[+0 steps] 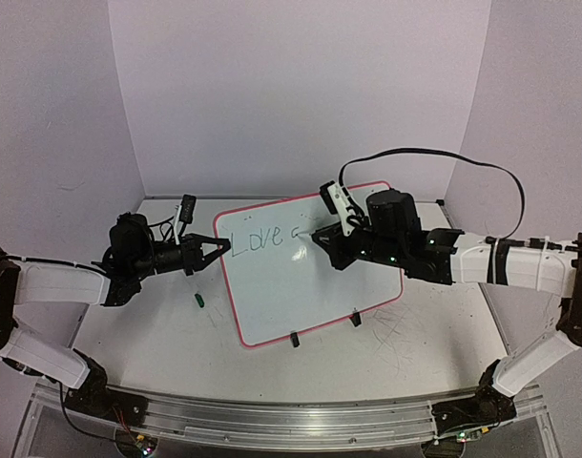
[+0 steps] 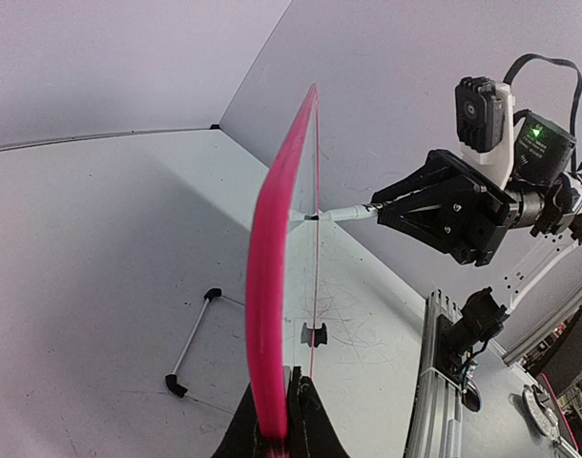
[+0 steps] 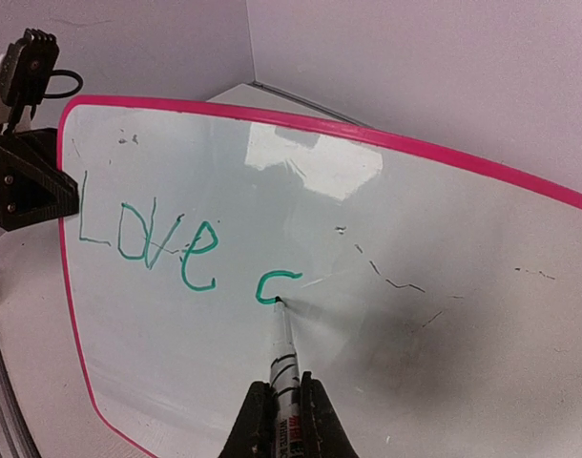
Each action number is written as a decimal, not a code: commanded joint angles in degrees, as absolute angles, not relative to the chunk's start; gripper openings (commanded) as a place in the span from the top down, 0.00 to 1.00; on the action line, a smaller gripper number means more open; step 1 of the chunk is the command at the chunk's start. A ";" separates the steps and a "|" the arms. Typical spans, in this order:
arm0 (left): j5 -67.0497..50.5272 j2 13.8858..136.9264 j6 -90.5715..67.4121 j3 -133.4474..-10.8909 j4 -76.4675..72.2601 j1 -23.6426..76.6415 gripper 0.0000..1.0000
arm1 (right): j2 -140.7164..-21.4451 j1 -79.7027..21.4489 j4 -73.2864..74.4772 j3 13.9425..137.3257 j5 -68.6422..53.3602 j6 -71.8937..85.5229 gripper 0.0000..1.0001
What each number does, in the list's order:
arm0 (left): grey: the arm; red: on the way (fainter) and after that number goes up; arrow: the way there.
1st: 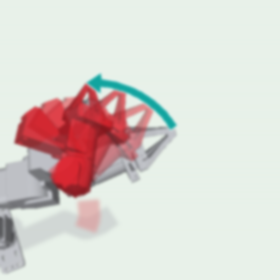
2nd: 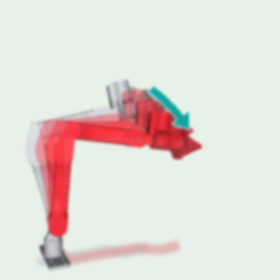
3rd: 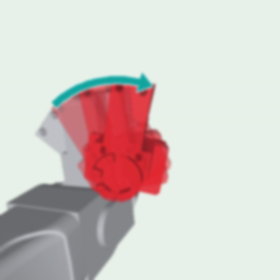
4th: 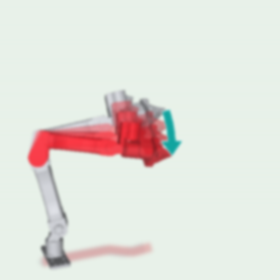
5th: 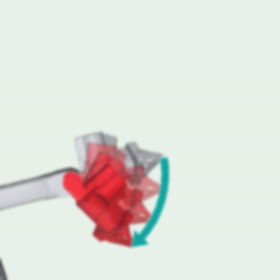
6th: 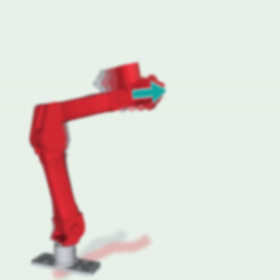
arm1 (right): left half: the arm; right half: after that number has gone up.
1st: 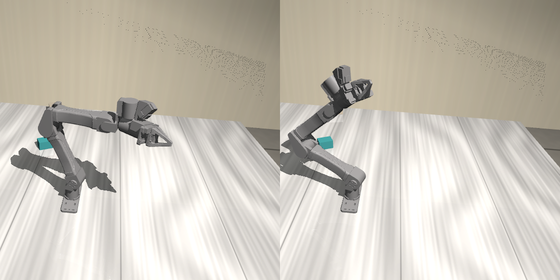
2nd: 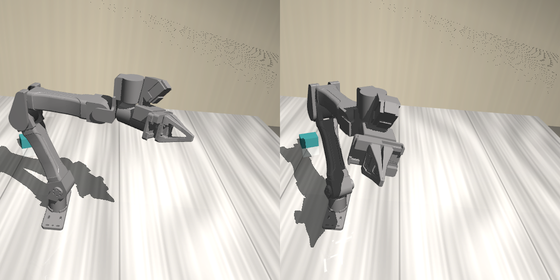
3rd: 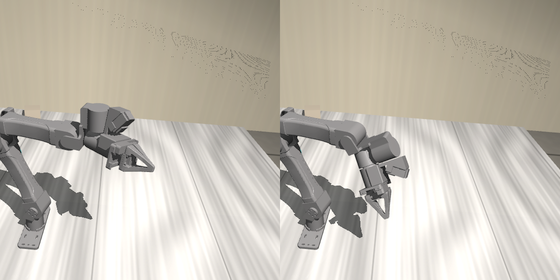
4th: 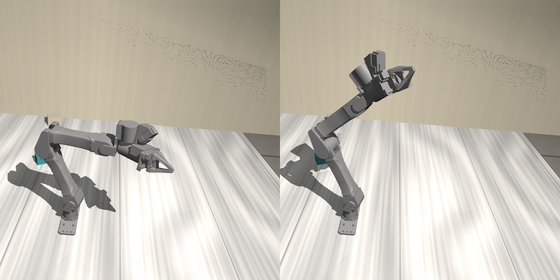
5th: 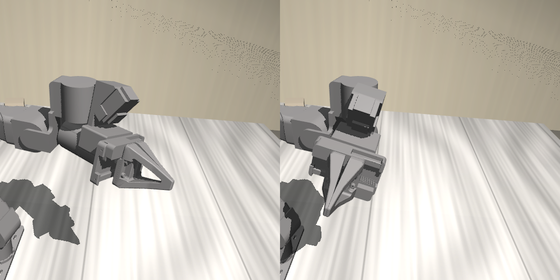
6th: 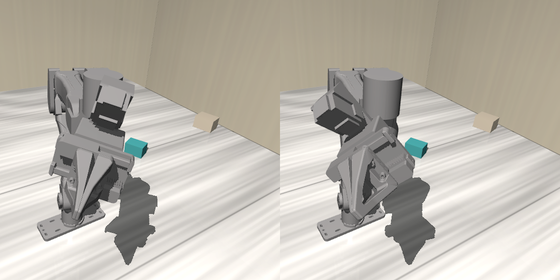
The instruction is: Write a sentence on the whiteboard
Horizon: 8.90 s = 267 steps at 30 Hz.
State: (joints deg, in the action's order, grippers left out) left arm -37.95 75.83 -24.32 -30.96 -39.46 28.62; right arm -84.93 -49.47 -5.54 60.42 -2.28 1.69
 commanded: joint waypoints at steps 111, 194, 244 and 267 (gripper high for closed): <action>-36.60 76.14 -19.60 -29.90 -37.37 28.83 1.00 | -83.07 -46.72 -5.94 61.27 -0.62 3.64 1.00; -36.33 75.27 -19.25 -29.73 -36.13 28.83 1.00 | -82.16 -46.73 -5.82 61.06 1.52 4.66 1.00; -35.95 74.27 -19.33 -29.97 -34.41 28.86 1.00 | -72.51 -45.69 -4.04 57.17 -3.31 -2.30 1.00; -35.28 74.21 -18.86 -29.97 -33.18 28.83 1.00 | -74.27 -45.69 -4.43 55.81 2.48 -1.85 1.00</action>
